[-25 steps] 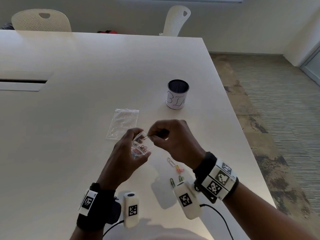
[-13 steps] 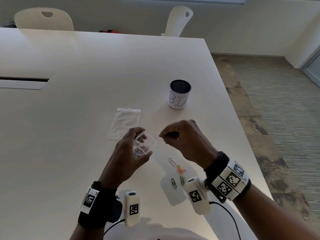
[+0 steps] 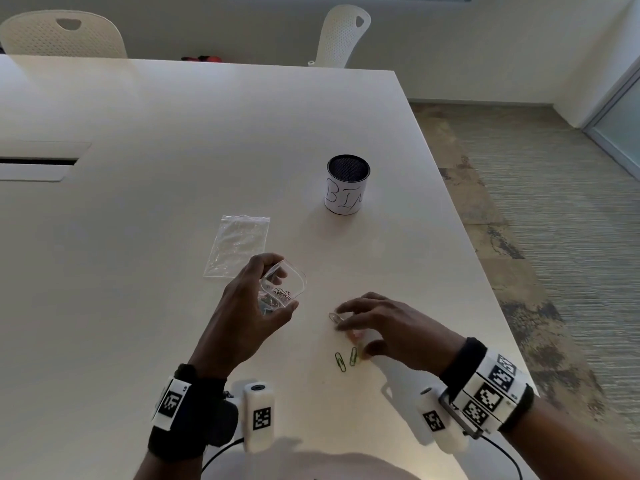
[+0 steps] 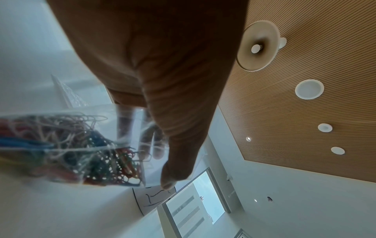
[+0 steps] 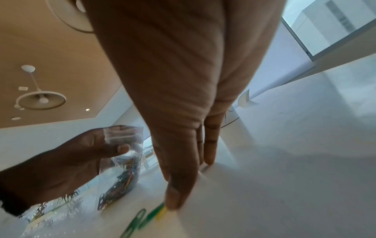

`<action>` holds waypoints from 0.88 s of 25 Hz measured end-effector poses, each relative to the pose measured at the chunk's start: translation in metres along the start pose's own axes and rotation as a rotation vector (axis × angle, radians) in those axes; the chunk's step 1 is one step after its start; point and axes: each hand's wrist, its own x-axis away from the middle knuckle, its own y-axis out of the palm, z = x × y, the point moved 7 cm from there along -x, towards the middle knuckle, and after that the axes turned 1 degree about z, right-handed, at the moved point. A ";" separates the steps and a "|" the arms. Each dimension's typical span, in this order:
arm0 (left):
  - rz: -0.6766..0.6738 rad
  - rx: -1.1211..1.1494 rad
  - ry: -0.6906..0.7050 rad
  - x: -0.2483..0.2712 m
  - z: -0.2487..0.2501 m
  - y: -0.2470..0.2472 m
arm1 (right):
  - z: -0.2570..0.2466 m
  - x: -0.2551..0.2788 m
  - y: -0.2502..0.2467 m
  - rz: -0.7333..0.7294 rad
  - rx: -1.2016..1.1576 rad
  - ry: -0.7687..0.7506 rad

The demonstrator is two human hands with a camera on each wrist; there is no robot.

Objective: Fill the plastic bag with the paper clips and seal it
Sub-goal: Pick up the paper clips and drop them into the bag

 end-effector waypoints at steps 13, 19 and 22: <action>0.017 -0.016 -0.009 0.003 0.000 -0.004 | -0.020 -0.017 0.001 0.177 0.121 0.008; 0.021 -0.009 -0.009 0.005 0.000 -0.004 | -0.001 -0.018 -0.010 0.216 -0.045 0.155; 0.020 -0.012 -0.009 0.005 -0.001 -0.004 | 0.005 -0.015 -0.028 0.299 -0.286 0.204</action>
